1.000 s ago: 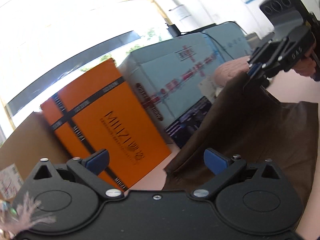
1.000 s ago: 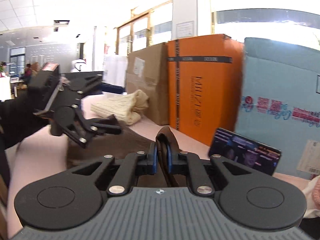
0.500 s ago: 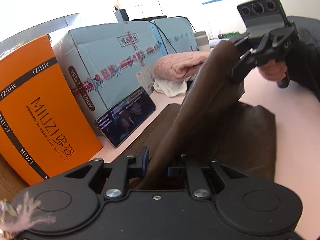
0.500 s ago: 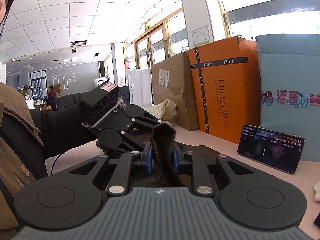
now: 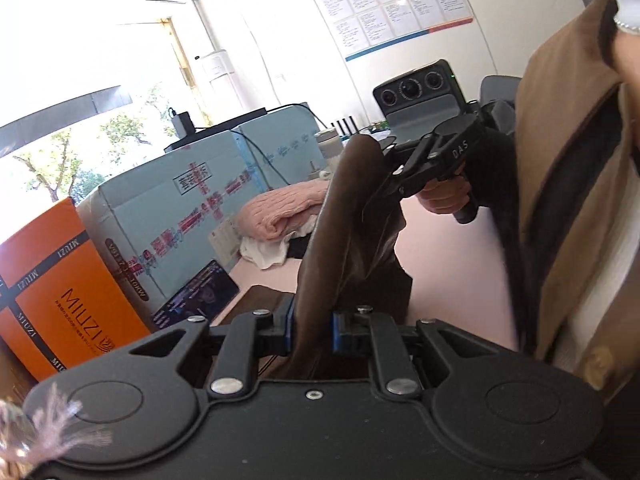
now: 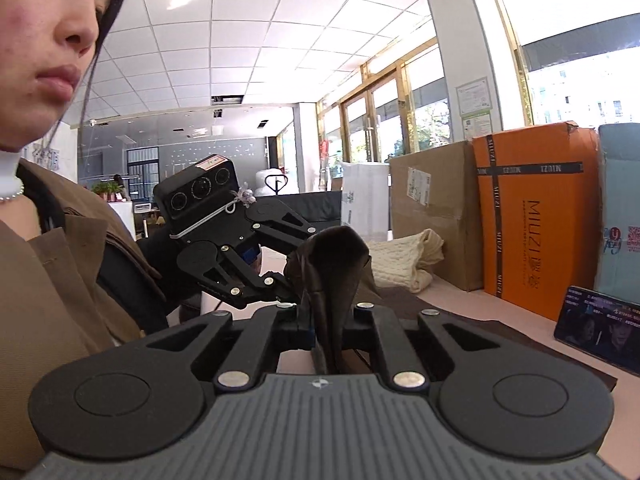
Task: Fold clothes
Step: 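Lift the jacket with both tools and shake it out, then lower the jacket flat onto the table and open both tools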
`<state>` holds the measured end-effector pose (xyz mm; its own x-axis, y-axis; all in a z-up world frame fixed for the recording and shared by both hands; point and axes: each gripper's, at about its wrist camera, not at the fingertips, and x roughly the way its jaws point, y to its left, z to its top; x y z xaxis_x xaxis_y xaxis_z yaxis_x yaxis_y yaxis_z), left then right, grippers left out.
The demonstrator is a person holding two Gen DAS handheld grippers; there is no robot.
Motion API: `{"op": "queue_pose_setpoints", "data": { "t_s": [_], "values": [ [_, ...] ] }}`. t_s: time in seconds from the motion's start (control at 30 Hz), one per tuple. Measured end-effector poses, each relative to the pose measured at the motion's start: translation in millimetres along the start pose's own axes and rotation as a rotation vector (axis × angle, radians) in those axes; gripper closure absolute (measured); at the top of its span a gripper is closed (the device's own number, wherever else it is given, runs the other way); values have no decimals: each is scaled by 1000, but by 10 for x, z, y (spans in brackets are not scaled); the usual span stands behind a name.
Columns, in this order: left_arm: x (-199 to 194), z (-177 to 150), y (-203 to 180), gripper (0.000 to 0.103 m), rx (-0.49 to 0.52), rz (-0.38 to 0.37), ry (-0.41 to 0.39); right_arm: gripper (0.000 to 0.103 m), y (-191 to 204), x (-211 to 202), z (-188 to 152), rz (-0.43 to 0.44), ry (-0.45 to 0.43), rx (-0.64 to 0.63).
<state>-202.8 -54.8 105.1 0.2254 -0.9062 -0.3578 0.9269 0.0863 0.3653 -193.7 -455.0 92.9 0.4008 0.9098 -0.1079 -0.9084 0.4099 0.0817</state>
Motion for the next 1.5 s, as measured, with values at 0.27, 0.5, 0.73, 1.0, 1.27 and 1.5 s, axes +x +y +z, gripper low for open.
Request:
{"op": "queue_pose_setpoints", "data": {
  "t_s": [0.27, 0.5, 0.73, 1.0, 1.27, 1.5],
  "values": [
    [-272, 100, -494, 85, -35, -172, -9, 96, 399, -160, -35, 121, 15, 12],
    [-181, -49, -528, 81, -198, -261, 3, 85, 627, -251, -46, 125, 21, -41],
    [28, -295, -418, 81, -365, -326, 27, 57, 594, -690, 147, 76, -224, -92],
    [-106, -361, -75, 51, -362, -171, -25, 32, -536, -9, -264, -330, 47, 305],
    [-605, -1095, 1093, 14, -748, 618, 107, 25, -1018, 321, -589, -477, 205, 445],
    [-574, -1855, 1787, 14, -1085, 792, 261, 21, -1440, 298, -444, -699, 164, 489]
  ]
}}
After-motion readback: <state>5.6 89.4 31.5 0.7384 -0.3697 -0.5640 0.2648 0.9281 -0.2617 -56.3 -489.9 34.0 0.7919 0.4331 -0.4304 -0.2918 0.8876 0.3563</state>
